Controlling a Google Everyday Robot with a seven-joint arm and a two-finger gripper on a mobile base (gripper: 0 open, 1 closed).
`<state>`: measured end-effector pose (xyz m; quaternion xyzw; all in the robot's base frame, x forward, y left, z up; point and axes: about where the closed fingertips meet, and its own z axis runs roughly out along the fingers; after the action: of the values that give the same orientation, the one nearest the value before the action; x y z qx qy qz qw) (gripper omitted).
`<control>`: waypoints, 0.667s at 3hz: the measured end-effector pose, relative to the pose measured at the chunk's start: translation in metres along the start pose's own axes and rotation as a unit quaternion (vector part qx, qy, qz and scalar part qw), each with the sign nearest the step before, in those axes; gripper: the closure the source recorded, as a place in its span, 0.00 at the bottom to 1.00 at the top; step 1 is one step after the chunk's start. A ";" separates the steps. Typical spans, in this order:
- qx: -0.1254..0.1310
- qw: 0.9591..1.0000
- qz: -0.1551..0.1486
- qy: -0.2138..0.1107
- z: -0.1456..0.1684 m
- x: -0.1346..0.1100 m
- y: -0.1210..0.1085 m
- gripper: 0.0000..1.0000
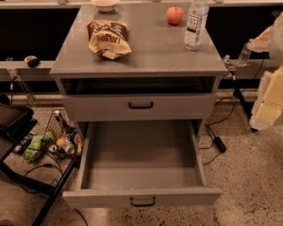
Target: Close middle drawer
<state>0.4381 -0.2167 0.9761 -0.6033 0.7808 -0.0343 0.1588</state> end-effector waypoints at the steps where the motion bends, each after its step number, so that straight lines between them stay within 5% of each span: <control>1: 0.000 1.000 0.000 0.000 0.000 0.000 0.000 0.00; 2: -0.004 1.000 0.002 0.004 0.008 0.002 0.009 0.00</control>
Offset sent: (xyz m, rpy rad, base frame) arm -0.0171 0.0032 -0.0309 -0.0144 0.0508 -0.0086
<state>0.4317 -0.2148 0.9663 -0.6025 0.7826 -0.0335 0.1529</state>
